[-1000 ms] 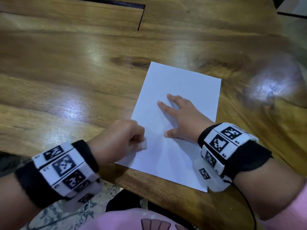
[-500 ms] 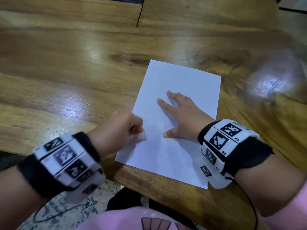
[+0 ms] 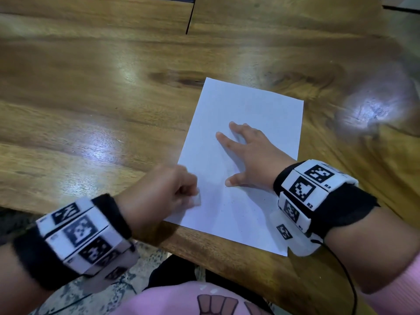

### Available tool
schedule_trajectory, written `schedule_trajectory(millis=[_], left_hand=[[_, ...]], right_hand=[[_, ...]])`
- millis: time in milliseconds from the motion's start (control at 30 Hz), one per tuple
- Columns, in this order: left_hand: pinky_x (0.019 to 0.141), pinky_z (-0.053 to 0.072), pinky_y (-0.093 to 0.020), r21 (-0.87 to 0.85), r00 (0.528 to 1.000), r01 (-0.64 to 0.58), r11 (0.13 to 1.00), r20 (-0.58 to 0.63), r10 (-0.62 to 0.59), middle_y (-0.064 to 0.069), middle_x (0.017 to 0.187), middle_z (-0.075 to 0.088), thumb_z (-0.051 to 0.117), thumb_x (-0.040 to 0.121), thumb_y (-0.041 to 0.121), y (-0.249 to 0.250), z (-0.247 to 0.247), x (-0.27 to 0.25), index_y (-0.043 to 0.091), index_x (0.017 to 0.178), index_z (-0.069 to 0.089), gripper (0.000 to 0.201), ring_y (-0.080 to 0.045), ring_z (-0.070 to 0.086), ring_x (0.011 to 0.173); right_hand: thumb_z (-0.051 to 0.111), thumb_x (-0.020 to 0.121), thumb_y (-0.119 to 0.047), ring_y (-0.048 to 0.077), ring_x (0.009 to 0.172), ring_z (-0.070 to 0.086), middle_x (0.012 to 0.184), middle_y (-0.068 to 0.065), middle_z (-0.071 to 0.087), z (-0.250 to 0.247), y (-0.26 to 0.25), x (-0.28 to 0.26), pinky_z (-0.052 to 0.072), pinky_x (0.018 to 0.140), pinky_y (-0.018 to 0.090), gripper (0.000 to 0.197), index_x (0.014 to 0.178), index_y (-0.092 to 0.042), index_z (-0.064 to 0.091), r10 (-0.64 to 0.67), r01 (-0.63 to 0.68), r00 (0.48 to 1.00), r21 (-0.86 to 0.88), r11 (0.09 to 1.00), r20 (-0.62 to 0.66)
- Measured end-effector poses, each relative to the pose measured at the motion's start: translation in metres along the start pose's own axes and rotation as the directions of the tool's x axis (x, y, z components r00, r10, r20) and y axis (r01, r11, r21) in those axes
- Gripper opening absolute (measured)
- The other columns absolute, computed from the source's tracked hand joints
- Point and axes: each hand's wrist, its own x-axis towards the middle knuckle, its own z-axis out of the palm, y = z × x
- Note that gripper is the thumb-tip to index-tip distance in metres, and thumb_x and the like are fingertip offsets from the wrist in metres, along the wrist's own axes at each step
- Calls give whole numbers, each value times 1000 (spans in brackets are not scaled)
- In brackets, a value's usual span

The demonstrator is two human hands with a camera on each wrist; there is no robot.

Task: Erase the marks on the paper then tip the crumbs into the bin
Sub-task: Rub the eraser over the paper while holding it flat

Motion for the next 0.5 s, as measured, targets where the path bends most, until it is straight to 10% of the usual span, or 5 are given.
schedule_trajectory(millis=[267, 500], left_hand=[[55, 35, -17, 25, 991, -16, 1000, -135, 19, -2, 67, 62, 70, 74, 18, 11, -15, 54, 13, 74, 64, 8, -16, 52, 61], [58, 37, -17, -33, 993, -71, 997, 91, 74, 10, 67, 51, 71, 73, 19, 5, 5, 9, 20, 63, 59, 16, -6, 54, 65]], right_hand=[[63, 81, -50, 20, 145, -13, 157, -2, -16, -1, -1, -1, 0, 116, 30, 97, 148, -34, -5, 7, -7, 1000, 8, 1000, -7], [63, 81, -49, 20, 145, -14, 158, -1, -16, 1, 0, -1, 0, 116, 31, 97, 149, -34, -4, -7, 7, 1000, 20, 1000, -13]])
